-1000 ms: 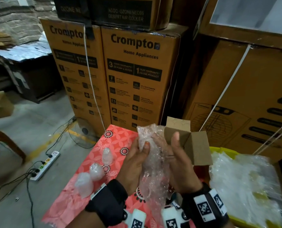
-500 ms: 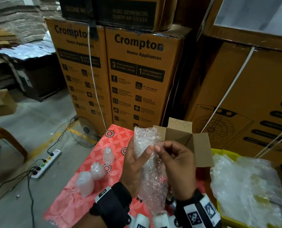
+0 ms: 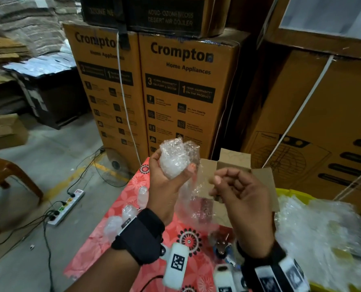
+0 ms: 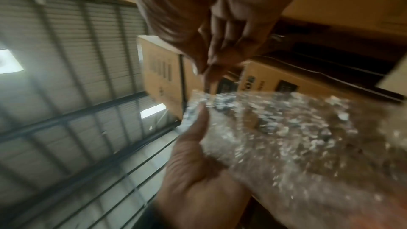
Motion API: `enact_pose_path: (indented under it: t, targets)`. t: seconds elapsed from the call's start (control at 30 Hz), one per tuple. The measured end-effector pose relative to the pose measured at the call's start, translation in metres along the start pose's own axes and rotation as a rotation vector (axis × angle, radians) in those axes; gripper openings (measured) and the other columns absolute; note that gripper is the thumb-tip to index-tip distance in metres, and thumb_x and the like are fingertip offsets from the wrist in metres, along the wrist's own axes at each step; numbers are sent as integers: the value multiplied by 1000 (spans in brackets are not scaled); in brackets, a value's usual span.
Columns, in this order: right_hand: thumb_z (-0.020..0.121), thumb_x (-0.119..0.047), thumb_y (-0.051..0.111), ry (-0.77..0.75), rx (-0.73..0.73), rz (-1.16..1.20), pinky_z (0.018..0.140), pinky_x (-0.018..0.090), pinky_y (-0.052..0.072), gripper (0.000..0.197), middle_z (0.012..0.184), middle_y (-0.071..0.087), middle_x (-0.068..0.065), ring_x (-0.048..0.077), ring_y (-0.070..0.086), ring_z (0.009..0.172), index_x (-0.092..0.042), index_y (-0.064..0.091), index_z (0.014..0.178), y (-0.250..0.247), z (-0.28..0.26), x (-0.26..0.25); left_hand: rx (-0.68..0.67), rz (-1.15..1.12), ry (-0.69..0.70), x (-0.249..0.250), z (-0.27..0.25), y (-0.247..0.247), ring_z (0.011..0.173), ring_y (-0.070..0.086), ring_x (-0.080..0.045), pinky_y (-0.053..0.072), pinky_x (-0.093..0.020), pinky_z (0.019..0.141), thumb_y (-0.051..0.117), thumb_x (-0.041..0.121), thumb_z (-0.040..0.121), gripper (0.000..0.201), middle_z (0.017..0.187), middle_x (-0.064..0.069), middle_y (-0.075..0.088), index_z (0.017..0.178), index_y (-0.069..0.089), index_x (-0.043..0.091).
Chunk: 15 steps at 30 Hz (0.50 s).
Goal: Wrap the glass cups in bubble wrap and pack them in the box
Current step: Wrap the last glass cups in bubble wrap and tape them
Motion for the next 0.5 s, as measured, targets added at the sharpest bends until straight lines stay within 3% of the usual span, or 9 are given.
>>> enact_pose_path:
  t: [0.07,0.13,0.17,0.23,0.3,0.33,0.4,0.5]
  targets:
    - [99,-10,70,-88,-196,-167,87,26,62,32,114,77,-16,0,74,99,-28,73,125,25,-22,-20,29,10,53,7,2,0,129,66,-22,55,-47,109,95,25,75,91,143,-4,64,149,43,29]
    - [103,-10,63,-170,-290,-363,95,5,48,54,132,58,-33,-21,58,113,-34,53,150,48,-37,-29,43,3,84,12,1,5,125,68,-25,58,-46,104,94,25,75,86,140,-6,66,147,45,28]
    - [104,-7,58,-195,-326,-406,101,1,40,63,137,48,-35,-26,47,123,-34,39,158,58,-39,-30,40,-5,88,12,1,7,122,70,-27,60,-45,100,91,22,79,80,135,-8,68,146,47,27]
    - [105,-2,49,-209,-411,-432,122,12,25,76,164,25,-27,-22,18,147,-33,14,166,75,-42,-28,32,-50,41,11,0,11,111,72,-34,64,-41,89,85,18,87,66,119,-10,75,144,52,20]
    - [105,-1,44,-211,-446,-433,131,26,14,84,175,4,-14,-8,1,157,-25,-6,168,84,-42,-27,5,-88,-2,10,-3,16,98,72,-37,64,-38,78,82,20,88,63,102,-12,77,144,54,11]
    - [104,-1,43,-207,-435,-423,131,28,13,86,175,-1,-12,-6,-3,158,-22,-11,167,85,-40,-26,-13,-93,-8,11,-5,19,97,73,-36,64,-37,76,82,20,86,62,103,-13,77,141,55,8]
    - [102,-2,45,-184,-388,-399,131,32,18,86,176,7,-8,-2,6,159,-19,-7,168,84,-33,-20,-54,-101,-17,12,-8,24,100,75,-33,64,-39,80,79,17,86,55,112,-16,76,136,58,6]
    - [103,-12,56,-134,-303,-330,120,37,42,80,163,45,-6,6,42,149,-26,13,168,74,-18,-11,-139,-116,-53,5,-9,27,114,72,-38,60,-49,96,75,7,94,49,128,-23,71,140,57,7]
Point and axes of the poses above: each hand's wrist, its own z-axis towards the middle knuckle, its own y-axis out of the palm, x = y × z, the point moved 9 cm from there along z, towards the middle knuckle
